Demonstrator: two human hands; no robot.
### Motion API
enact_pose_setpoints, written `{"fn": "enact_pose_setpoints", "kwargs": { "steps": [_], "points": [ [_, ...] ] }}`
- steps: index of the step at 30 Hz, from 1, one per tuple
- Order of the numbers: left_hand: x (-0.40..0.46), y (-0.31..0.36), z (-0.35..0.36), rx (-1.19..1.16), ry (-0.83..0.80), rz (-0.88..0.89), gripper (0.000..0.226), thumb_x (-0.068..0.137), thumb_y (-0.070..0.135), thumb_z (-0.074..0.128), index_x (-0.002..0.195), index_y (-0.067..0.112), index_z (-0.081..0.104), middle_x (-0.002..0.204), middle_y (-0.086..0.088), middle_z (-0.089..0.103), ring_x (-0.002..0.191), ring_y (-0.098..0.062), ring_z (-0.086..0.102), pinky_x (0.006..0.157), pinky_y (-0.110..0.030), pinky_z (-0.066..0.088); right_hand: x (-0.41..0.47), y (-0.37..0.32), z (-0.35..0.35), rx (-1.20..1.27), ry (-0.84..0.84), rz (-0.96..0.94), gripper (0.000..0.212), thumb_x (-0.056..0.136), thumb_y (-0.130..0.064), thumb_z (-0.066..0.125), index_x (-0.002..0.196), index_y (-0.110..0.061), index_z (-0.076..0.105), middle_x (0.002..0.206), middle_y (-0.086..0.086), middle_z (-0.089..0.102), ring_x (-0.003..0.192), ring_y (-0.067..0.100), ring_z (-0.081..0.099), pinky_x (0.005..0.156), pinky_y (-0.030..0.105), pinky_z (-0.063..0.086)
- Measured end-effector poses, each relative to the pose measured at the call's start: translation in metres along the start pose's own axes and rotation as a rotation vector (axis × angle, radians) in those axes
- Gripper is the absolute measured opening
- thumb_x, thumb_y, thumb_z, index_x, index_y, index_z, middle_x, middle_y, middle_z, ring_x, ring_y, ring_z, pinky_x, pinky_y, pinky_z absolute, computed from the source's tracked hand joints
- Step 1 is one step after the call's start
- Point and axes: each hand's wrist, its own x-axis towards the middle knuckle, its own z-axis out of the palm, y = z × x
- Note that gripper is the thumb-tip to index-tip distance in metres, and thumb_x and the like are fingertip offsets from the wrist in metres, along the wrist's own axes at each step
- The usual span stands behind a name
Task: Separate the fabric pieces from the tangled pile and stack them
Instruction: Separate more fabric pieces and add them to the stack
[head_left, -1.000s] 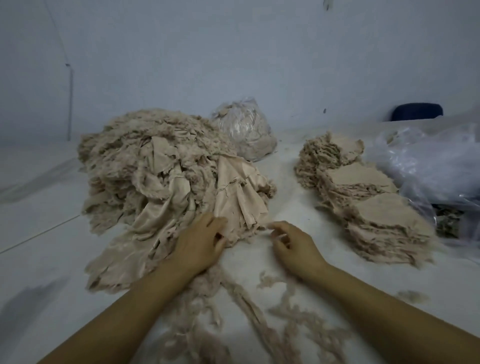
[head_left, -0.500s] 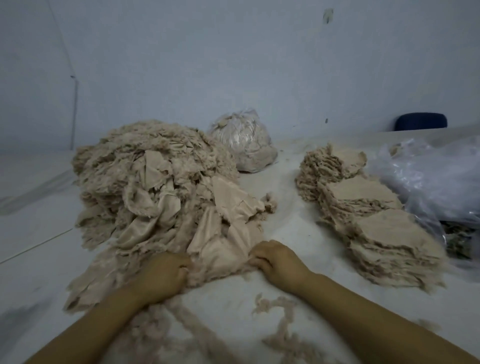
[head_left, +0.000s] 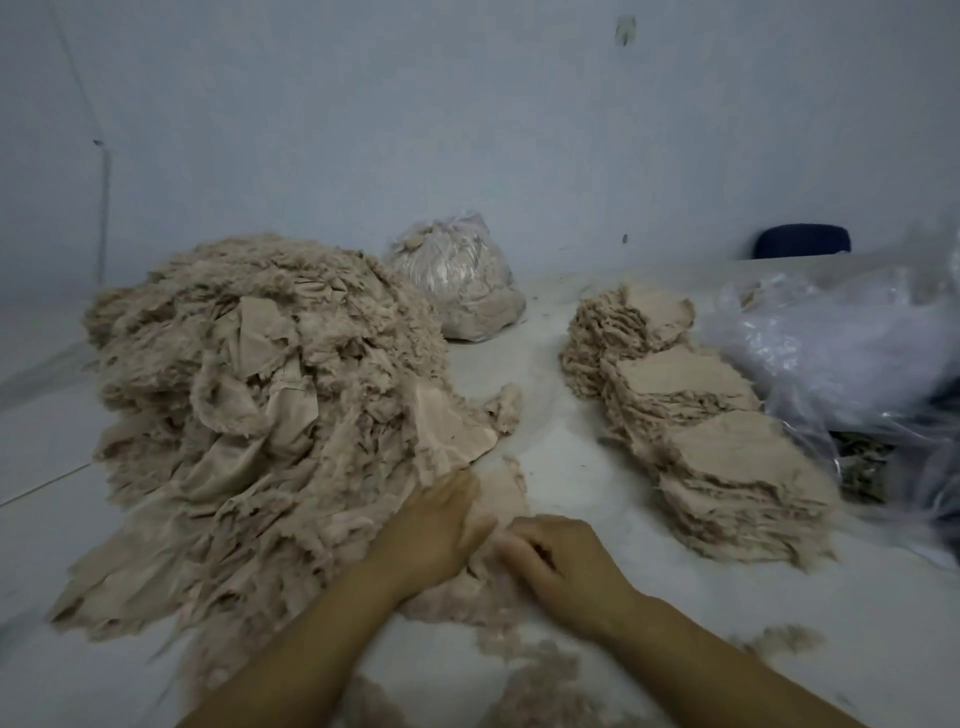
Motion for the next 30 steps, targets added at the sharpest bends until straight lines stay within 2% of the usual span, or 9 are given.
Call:
{"fn": "enact_pose_setpoints", "kwargs": {
  "steps": [2, 5, 8, 14, 19, 21, 23, 26, 30],
  "points": [
    [0.0, -0.005, 0.005, -0.031, 0.011, 0.053, 0.064, 0.098, 0.052, 0.024, 0.151, 0.017, 0.015, 0.159, 0.0, 0.011, 0.145, -0.008, 0.009, 0.116, -0.024, 0.006, 0.016, 0.011, -0.004, -0.043, 0.117, 0.23, 0.025, 0.099, -0.039, 0.044, 0.108, -0.026, 0.064, 0.101, -0.009, 0.062, 0.097, 0.011, 0.055, 0.085, 0.03, 0.041],
    [-0.001, -0.007, 0.002, -0.039, -0.025, 0.161, 0.06, 0.098, 0.051, 0.026, 0.151, 0.023, 0.015, 0.159, 0.007, 0.012, 0.144, -0.002, 0.006, 0.118, -0.024, 0.005, 0.035, 0.023, -0.001, -0.296, -0.017, 0.517, 0.049, 0.096, -0.053, 0.041, 0.134, -0.024, 0.046, 0.128, 0.002, 0.046, 0.122, 0.024, 0.038, 0.099, 0.035, 0.031],
    [-0.005, -0.007, 0.002, -0.08, -0.062, 0.221, 0.059, 0.097, 0.054, 0.023, 0.15, 0.031, 0.011, 0.157, 0.016, 0.007, 0.14, 0.008, -0.002, 0.118, -0.027, 0.007, 0.042, 0.03, 0.005, -0.277, -0.028, 0.5, 0.03, 0.095, -0.047, 0.047, 0.107, -0.023, 0.059, 0.106, -0.003, 0.044, 0.112, 0.023, 0.042, 0.086, 0.03, 0.03],
    [-0.001, -0.011, 0.001, -0.017, -0.082, 0.012, 0.066, 0.096, 0.059, 0.022, 0.151, 0.025, 0.013, 0.159, 0.011, 0.003, 0.144, 0.0, 0.0, 0.119, -0.032, 0.005, 0.025, 0.038, -0.003, 0.077, 0.347, 0.491, 0.023, 0.099, -0.022, 0.047, 0.08, -0.015, 0.037, 0.065, -0.003, 0.044, 0.06, 0.016, 0.043, 0.05, 0.02, 0.029],
    [0.011, 0.023, -0.022, 0.008, 0.218, -0.09, 0.052, 0.093, 0.059, 0.031, 0.112, 0.02, 0.059, 0.122, 0.005, 0.056, 0.116, -0.012, 0.048, 0.108, -0.042, 0.027, 0.018, 0.031, -0.007, 0.254, 0.379, 0.384, 0.012, 0.096, -0.02, 0.054, 0.085, -0.021, 0.059, 0.076, -0.009, 0.062, 0.07, 0.002, 0.057, 0.065, 0.018, 0.042],
    [0.021, 0.041, -0.029, -0.194, 0.295, 0.028, 0.044, 0.094, 0.054, 0.037, 0.117, 0.021, 0.056, 0.121, 0.006, 0.055, 0.115, -0.011, 0.047, 0.108, -0.04, 0.029, 0.018, 0.028, -0.007, 0.282, 0.346, 0.293, 0.021, 0.096, -0.011, 0.054, 0.085, -0.027, 0.061, 0.081, -0.012, 0.065, 0.076, -0.001, 0.059, 0.069, 0.013, 0.044],
    [0.025, 0.056, -0.027, -0.589, 0.153, 0.106, 0.03, 0.096, 0.038, 0.047, 0.115, 0.018, 0.059, 0.115, 0.001, 0.062, 0.107, -0.015, 0.056, 0.097, -0.032, 0.042, 0.018, 0.029, -0.008, 0.275, 0.345, 0.243, 0.028, 0.095, -0.003, 0.052, 0.086, -0.028, 0.061, 0.081, -0.014, 0.065, 0.078, -0.004, 0.059, 0.069, 0.009, 0.042],
    [0.019, 0.061, -0.014, -0.998, 0.214, -0.016, 0.018, 0.093, 0.024, 0.057, 0.098, 0.009, 0.066, 0.094, -0.008, 0.068, 0.089, -0.019, 0.064, 0.075, -0.024, 0.049, 0.019, 0.031, -0.006, 0.247, 0.297, 0.218, 0.027, 0.095, -0.004, 0.053, 0.084, -0.028, 0.06, 0.079, -0.016, 0.063, 0.077, -0.006, 0.057, 0.068, 0.009, 0.041],
    [0.017, 0.049, -0.002, -1.039, 0.304, -0.031, 0.023, 0.09, 0.024, 0.06, 0.073, 0.009, 0.064, 0.065, 0.008, 0.061, 0.06, -0.005, 0.055, 0.059, -0.018, 0.044, 0.02, 0.036, -0.005, 0.314, 0.367, 0.31, 0.021, 0.092, -0.017, 0.06, 0.074, -0.026, 0.053, 0.066, -0.017, 0.057, 0.064, -0.003, 0.052, 0.059, 0.011, 0.039]
  ]
}}
